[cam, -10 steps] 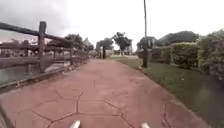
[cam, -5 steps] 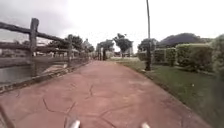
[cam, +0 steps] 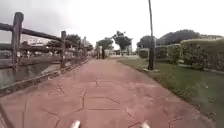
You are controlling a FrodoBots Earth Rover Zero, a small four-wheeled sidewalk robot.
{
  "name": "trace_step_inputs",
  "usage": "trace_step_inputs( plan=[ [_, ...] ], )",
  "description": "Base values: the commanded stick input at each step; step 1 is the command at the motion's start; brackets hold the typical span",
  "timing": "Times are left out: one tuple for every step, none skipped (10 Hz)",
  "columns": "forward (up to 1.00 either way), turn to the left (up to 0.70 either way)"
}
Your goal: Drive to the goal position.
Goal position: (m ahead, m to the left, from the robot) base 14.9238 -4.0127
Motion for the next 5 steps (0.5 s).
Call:
trace_step_inputs(
  plan=[
    [0.7,0.0],
    [0.7,0.0],
    [0.7,0.0],
    [0.7,0.0],
    [0.7,0.0]
  ],
)
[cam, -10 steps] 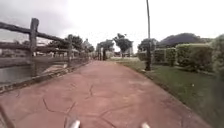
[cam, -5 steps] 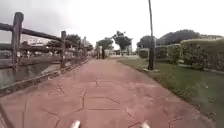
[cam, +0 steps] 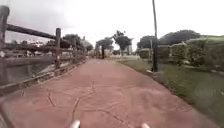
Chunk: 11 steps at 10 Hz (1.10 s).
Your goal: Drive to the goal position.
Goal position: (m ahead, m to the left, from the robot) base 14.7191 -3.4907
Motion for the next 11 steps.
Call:
trace_step_inputs(
  plan=[
    [0.7,0.0],
    [0.7,0.0],
    [0.7,0.0],
    [0.7,0.0],
    [0.7,0.0],
    [0.7,0.0],
    [0.7,0.0],
    [0.7,0.0],
    [0.7,0.01],
    [0.7,0.01],
    [0.7,0.0]
  ],
)
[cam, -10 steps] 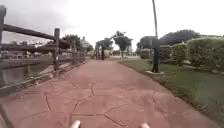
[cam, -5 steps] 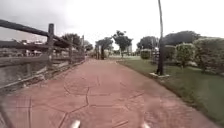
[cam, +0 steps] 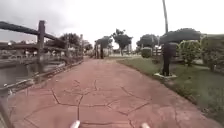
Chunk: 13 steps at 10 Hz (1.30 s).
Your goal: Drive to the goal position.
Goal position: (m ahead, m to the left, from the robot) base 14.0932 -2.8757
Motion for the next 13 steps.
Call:
trace_step_inputs(
  plan=[
    [0.7,0.01],
    [0.7,0.02],
    [0.7,0.02],
    [0.7,0.02],
    [0.7,0.02],
    [0.7,0.13],
    [0.7,0.33],
    [0.7,0.22],
    [0.7,0.0],
    [0.7,0.0],
    [0.7,0.0],
    [0.7,0.0],
    [0.7,0.0]
  ],
)
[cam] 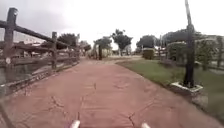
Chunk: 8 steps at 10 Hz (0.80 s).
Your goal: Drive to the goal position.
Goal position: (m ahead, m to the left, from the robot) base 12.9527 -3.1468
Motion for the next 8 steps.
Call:
trace_step_inputs(
  plan=[
    [0.7,0.0],
    [0.7,0.0],
    [0.7,0.0],
    [0.7,0.0],
    [0.7,0.0],
    [0.7,0.09],
    [0.7,0.23],
    [0.7,0.35]
  ],
)
